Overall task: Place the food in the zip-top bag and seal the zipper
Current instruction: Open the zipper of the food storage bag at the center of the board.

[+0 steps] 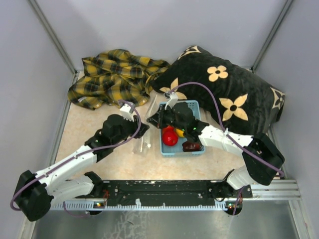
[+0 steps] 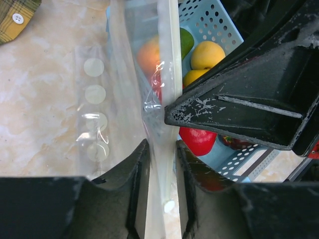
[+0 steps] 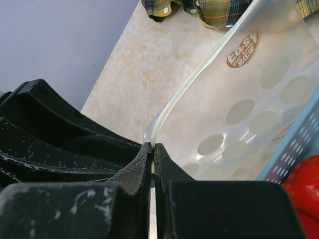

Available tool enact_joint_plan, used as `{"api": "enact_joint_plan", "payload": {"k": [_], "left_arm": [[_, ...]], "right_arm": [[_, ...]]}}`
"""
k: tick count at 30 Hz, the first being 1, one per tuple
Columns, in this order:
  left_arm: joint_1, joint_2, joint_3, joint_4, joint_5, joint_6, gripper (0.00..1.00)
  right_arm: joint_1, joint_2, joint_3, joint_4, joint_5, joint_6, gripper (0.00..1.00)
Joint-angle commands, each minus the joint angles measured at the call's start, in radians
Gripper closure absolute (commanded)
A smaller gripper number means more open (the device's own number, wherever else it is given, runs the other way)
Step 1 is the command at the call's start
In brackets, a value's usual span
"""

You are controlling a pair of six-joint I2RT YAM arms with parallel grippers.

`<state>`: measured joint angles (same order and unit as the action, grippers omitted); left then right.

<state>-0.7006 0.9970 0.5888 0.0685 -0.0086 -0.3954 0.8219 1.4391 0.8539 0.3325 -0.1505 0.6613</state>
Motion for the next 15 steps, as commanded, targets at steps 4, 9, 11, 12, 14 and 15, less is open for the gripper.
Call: {"api": "enact_joint_plan", "payload": {"k": [4,9,11,12,14,15], "left_arm": [[-0.003,-0.002,0.003,0.018,-0.009,0.009,0.79],[-0.004,-0.003,-0.007,0.029,-0.005,0.003,1.0],[-0.004,-0.009,-0.02,0.041,-0.002,-0.008,1.0],[-0.004,-0.014,-0.029,0.052,-0.007,-0.015,1.0],[-0.003,-0.029,-0.05,0.07,-0.016,-0.029,1.0],[-0.002,-0.036,-0.056,0.077,-0.019,-0.032,1.0]], "right_arm": [[0.008,-0.018,0.04,0.042,0.009,-0.012,1.0],[0.009,-0.025,0.031,0.048,0.009,-0.016,1.0],[0.007,-0.033,0.021,0.069,-0.004,-0.021,1.0],[0.007,-0.038,0.013,0.08,-0.012,-0.028,0.98],[0.007,-0.051,0.002,0.092,-0.019,-0.041,0.91],[0.006,-0.056,-0.003,0.1,-0.027,-0.051,0.85]]}}
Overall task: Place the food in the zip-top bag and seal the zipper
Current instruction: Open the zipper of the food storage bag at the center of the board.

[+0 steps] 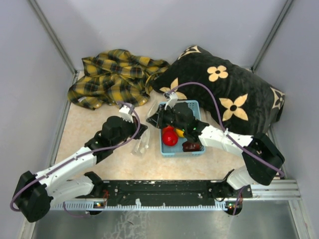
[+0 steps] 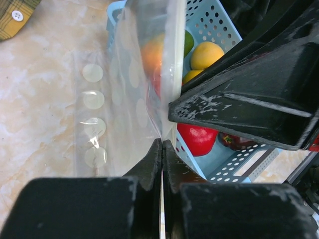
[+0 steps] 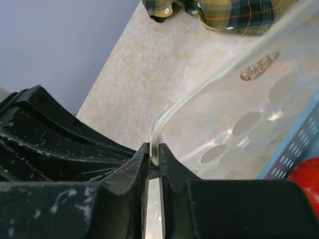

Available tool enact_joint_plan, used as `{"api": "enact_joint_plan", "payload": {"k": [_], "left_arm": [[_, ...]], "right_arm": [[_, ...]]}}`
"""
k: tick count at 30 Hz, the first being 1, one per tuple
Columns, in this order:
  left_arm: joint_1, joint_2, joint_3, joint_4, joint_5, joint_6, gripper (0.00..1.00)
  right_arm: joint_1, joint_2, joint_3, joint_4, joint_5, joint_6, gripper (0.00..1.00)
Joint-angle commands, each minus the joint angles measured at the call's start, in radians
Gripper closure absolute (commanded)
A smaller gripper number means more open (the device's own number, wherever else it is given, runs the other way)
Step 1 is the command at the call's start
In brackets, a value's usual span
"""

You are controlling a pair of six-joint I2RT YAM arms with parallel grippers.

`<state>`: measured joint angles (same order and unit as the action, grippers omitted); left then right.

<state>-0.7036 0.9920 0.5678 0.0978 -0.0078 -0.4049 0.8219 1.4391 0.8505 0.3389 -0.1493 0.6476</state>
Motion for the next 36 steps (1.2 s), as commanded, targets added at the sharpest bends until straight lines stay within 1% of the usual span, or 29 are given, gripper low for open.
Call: {"api": "enact_joint_plan", "payload": {"k": [1,3,5,7,9,13,20,26,31,36], "left_arm": [[0.001,-0.036,-0.04,0.049,-0.024,-0.026,1.0],[0.001,-0.046,-0.045,0.05,-0.032,-0.032,1.0],[0.001,-0.048,-0.045,0.047,-0.036,-0.036,1.0],[0.001,-0.048,-0.044,0.042,-0.044,-0.046,1.0],[0.002,-0.049,-0.045,0.039,-0.048,-0.05,1.0],[0.003,-0.054,-0.046,0.041,-0.047,-0.054,1.0],[0.003,-0.059,-0.046,0.044,-0.041,-0.058,1.0],[0.002,-0.054,-0.048,0.051,-0.034,-0.064,1.0],[0.003,-0.045,-0.047,0.061,-0.022,-0.067,1.0],[0.003,-0.036,-0.045,0.067,-0.011,-0.066,1.0]], "right_arm": [[0.006,-0.061,-0.005,0.102,-0.04,-0.046,0.8],[0.005,-0.072,-0.018,0.116,-0.056,-0.065,0.69],[0.004,-0.081,-0.035,0.129,-0.07,-0.082,0.62],[0.002,-0.088,-0.05,0.133,-0.08,-0.098,0.59],[0.001,-0.092,-0.063,0.124,-0.083,-0.122,0.58],[0.001,-0.087,-0.079,0.092,-0.078,-0.169,0.59],[0.002,-0.044,-0.089,0.101,-0.116,-0.195,0.67],[0.006,0.011,-0.066,0.115,-0.149,-0.2,0.69],[0.01,0.039,-0.06,0.11,-0.131,-0.208,0.71],[0.011,0.041,-0.067,0.127,-0.094,-0.209,0.78]]}}
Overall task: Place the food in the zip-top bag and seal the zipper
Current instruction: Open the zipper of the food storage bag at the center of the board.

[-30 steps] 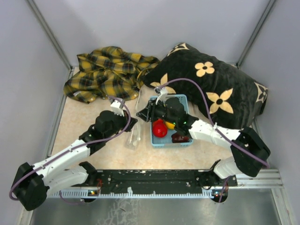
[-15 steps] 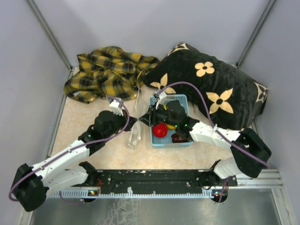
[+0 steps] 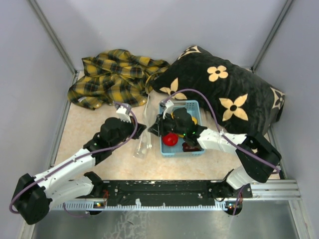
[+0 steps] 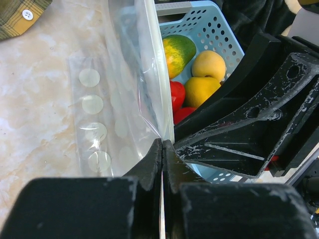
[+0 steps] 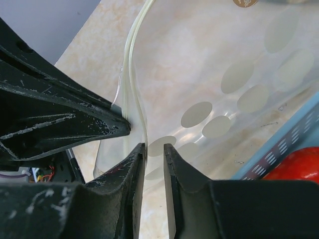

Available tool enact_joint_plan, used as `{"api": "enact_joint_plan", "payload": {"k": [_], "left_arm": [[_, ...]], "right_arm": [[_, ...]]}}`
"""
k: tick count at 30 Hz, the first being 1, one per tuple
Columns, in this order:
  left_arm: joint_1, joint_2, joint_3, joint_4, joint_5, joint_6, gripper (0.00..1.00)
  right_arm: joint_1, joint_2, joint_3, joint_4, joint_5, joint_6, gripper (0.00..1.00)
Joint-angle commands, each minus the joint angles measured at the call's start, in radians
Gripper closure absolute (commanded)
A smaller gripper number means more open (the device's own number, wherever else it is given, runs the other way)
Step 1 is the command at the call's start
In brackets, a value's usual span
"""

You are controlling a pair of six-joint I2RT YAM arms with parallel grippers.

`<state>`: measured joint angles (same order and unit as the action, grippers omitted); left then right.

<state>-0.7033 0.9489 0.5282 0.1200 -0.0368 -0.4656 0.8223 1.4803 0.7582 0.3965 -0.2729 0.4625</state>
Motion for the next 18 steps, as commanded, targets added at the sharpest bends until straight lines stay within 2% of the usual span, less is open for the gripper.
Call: {"api": "enact_joint_plan", "payload": {"k": [1,12,13,15,17,18], "left_arm": [[0.001,0.007,-0.005,0.046,0.02,-0.006,1.0],[0.002,0.037,0.003,0.058,0.052,-0.015,1.0],[0.002,0.037,0.003,0.059,0.052,-0.015,1.0],[0.003,0.035,0.004,0.057,0.05,-0.014,1.0],[0.001,0.03,0.01,0.041,0.036,-0.011,1.0],[0.001,0.026,0.016,0.026,0.029,-0.001,0.95]], "right_arm": [[0.009,0.001,0.026,0.074,0.024,-0.024,0.78],[0.011,0.038,0.049,0.127,-0.013,-0.012,0.78],[0.012,0.042,0.052,0.125,-0.008,-0.014,0.82],[0.011,0.042,0.052,0.117,0.015,-0.013,0.96],[0.011,0.038,0.054,0.101,0.033,-0.015,1.0],[0.011,0.034,0.058,0.084,0.038,-0.017,1.0]]}}
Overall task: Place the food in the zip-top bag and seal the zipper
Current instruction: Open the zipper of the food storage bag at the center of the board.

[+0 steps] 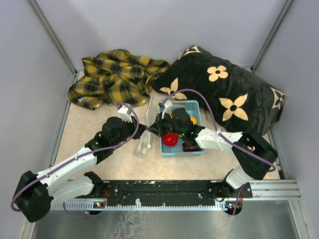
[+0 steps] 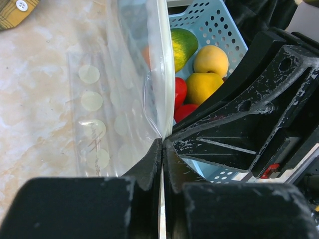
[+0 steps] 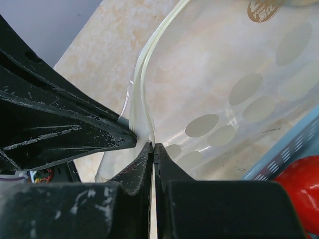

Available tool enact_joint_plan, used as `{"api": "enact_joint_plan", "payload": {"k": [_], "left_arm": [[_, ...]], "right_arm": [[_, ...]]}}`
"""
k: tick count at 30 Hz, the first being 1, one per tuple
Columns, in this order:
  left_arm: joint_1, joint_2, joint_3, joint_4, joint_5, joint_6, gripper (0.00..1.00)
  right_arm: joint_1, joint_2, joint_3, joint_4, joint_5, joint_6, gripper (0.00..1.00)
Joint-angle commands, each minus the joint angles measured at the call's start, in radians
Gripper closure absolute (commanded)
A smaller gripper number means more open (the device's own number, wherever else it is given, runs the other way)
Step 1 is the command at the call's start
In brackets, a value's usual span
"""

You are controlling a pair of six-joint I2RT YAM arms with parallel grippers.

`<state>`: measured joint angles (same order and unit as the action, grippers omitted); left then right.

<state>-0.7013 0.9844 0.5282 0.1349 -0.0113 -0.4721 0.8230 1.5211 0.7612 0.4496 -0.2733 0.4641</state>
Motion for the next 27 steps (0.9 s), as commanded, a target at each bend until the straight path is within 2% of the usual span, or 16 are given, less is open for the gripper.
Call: {"api": "enact_joint_plan", "payload": {"k": [1,3,5,7,10,14,19,27], "left_arm": [[-0.001,-0.016,0.025,-0.01,-0.012,0.012,0.84],[-0.001,-0.03,0.052,-0.079,-0.06,0.02,0.59],[-0.001,-0.047,0.086,-0.154,-0.109,0.025,0.47],[-0.001,-0.062,0.127,-0.243,-0.15,0.027,0.42],[-0.002,-0.076,0.191,-0.331,-0.175,0.032,0.41],[-0.001,-0.065,0.259,-0.383,-0.13,0.038,0.43],[-0.002,-0.015,0.303,-0.354,-0.048,0.038,0.47],[-0.001,0.105,0.32,-0.308,-0.035,0.036,0.47]], "right_arm": [[0.01,-0.012,0.059,0.017,0.044,-0.021,1.0],[0.013,-0.028,0.067,-0.017,0.062,-0.031,1.0],[0.022,-0.046,0.075,-0.056,0.091,-0.044,1.0],[0.031,-0.06,0.088,-0.099,0.124,-0.048,1.0],[0.035,-0.07,0.121,-0.176,0.16,-0.05,1.0],[0.05,-0.083,0.165,-0.248,0.18,-0.056,1.0],[0.058,-0.105,0.202,-0.286,0.18,-0.059,1.0],[0.061,-0.133,0.209,-0.305,0.166,-0.062,1.0]]}}
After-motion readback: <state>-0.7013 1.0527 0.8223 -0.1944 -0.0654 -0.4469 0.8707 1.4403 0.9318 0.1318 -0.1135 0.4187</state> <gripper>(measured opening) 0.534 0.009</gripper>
